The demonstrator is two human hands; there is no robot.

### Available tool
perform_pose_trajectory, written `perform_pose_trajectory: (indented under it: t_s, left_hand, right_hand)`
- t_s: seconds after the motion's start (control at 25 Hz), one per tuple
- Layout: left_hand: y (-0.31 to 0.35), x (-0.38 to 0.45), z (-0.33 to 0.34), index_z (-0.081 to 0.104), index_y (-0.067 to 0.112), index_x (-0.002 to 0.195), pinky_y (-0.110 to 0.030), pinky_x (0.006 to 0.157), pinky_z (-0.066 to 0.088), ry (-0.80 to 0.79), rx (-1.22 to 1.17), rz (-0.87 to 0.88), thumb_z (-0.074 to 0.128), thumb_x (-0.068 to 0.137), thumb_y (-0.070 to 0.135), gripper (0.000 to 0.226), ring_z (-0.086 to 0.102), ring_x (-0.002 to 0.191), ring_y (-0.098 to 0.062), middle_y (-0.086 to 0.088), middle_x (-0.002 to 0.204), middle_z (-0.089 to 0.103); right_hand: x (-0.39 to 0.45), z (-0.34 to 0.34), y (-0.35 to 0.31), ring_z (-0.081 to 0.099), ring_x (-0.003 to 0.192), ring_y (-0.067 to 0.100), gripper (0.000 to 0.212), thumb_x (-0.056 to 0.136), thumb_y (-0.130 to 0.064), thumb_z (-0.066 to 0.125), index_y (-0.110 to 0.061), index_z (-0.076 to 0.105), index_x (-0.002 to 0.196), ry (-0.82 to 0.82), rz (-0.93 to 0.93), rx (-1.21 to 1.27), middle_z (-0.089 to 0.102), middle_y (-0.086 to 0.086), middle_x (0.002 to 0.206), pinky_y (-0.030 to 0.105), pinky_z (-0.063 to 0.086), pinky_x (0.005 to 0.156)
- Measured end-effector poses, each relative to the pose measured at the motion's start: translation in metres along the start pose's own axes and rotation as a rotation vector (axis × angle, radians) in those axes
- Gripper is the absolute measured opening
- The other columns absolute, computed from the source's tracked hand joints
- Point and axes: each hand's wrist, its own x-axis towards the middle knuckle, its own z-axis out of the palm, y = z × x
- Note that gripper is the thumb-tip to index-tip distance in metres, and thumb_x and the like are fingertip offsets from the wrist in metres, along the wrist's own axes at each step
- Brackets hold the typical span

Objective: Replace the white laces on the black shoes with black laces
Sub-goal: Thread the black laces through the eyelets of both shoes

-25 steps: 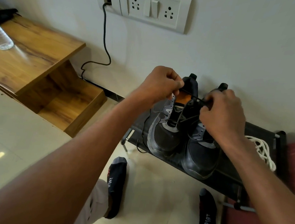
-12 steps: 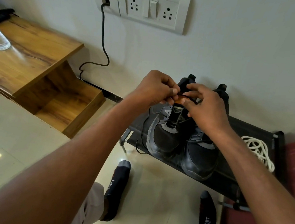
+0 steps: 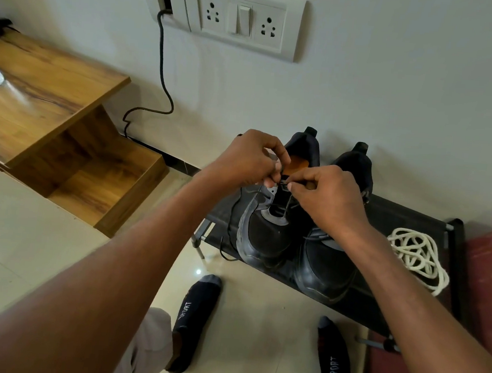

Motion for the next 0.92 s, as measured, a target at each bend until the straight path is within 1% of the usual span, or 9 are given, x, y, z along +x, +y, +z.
perform_pose_trajectory:
  t_s: [0.08,0.12,0.24,0.32,0.44,0.6,0.72,0.84,0.92]
  left_hand:
    - [-0.003,-0.001,0.003,0.078,0.031,0.107,-0.021,0.053,0.042,0.005,0.359,0.119,0.056,0.084,-0.008,0.050,0.059,0.059,-0.011,-0.001,0.070,0.067]
    - [-0.004,-0.003,0.006,0.077,0.037,0.113,-0.018,0.056,0.038,-0.030,0.510,0.168,0.057,0.085,-0.007,0.056,0.056,0.064,-0.009,0.005,0.078,0.067]
    - [-0.007,-0.007,0.009,0.069,0.035,0.132,-0.022,0.075,0.037,-0.158,0.693,0.229,0.061,0.091,-0.006,0.058,0.060,0.103,-0.017,0.006,0.117,0.068]
    - [-0.011,-0.006,0.007,0.067,0.033,0.135,-0.027,0.080,0.039,-0.171,0.705,0.236,0.062,0.093,-0.002,0.055,0.061,0.114,-0.019,0.004,0.131,0.068]
    - [-0.015,-0.002,0.004,0.066,0.032,0.134,-0.023,0.072,0.039,-0.178,0.672,0.224,0.066,0.092,0.000,0.053,0.061,0.101,-0.016,0.002,0.125,0.070]
    - [-0.020,0.001,0.001,0.063,0.034,0.136,-0.017,0.061,0.036,-0.173,0.599,0.200,0.067,0.087,-0.004,0.062,0.059,0.087,-0.012,0.001,0.118,0.070]
    - [-0.022,0.002,0.001,0.064,0.034,0.134,-0.017,0.063,0.040,-0.170,0.588,0.201,0.068,0.086,-0.005,0.062,0.064,0.091,-0.014,-0.001,0.119,0.071]
    - [-0.022,0.002,0.001,0.064,0.035,0.132,-0.022,0.067,0.047,-0.158,0.577,0.197,0.066,0.085,-0.006,0.062,0.067,0.092,-0.015,-0.001,0.113,0.072]
    - [-0.022,0.003,0.001,0.061,0.036,0.132,-0.034,0.071,0.058,-0.146,0.534,0.185,0.063,0.084,-0.008,0.065,0.070,0.086,-0.016,-0.002,0.104,0.073]
  right_hand:
    - [0.000,0.002,0.001,0.067,0.070,0.004,0.015,0.096,-0.034,0.073,-0.034,0.081,0.109,-0.012,0.018,-0.050,0.076,-0.014,0.085,0.025,0.059,0.069]
    - [0.000,0.003,0.001,0.067,0.071,0.005,0.015,0.096,-0.035,0.073,-0.035,0.081,0.109,-0.019,0.022,-0.091,0.077,-0.012,0.089,0.025,0.058,0.067]
    - [-0.001,0.007,-0.001,0.063,0.067,0.006,0.016,0.098,-0.034,0.072,-0.034,0.080,0.111,-0.033,0.013,-0.177,0.077,-0.011,0.091,0.022,0.052,0.060]
    - [-0.001,0.009,-0.002,0.063,0.068,0.007,0.017,0.098,-0.033,0.071,-0.034,0.080,0.113,-0.015,0.022,-0.185,0.077,-0.010,0.093,0.023,0.051,0.059]
    - [0.000,0.018,-0.002,0.063,0.067,0.006,0.014,0.098,-0.032,0.072,-0.034,0.081,0.108,-0.022,0.091,-0.124,0.072,-0.014,0.083,0.022,0.047,0.056]
    - [0.007,0.032,-0.001,0.069,0.090,0.014,0.010,0.094,-0.031,0.075,-0.040,0.078,0.089,-0.070,0.346,0.212,0.073,-0.014,0.092,0.036,0.060,0.080]
    - [0.007,0.039,-0.003,0.068,0.093,0.015,0.007,0.093,-0.032,0.075,-0.038,0.079,0.092,-0.037,0.410,0.239,0.074,-0.011,0.096,0.035,0.059,0.080]
    - [0.007,0.041,-0.004,0.069,0.095,0.016,0.009,0.091,-0.029,0.077,-0.037,0.079,0.088,-0.026,0.451,0.311,0.074,-0.011,0.094,0.037,0.059,0.083]
    - [0.005,0.040,-0.006,0.068,0.095,0.016,0.010,0.091,-0.032,0.077,-0.039,0.077,0.084,-0.042,0.458,0.269,0.074,-0.011,0.095,0.039,0.060,0.085]
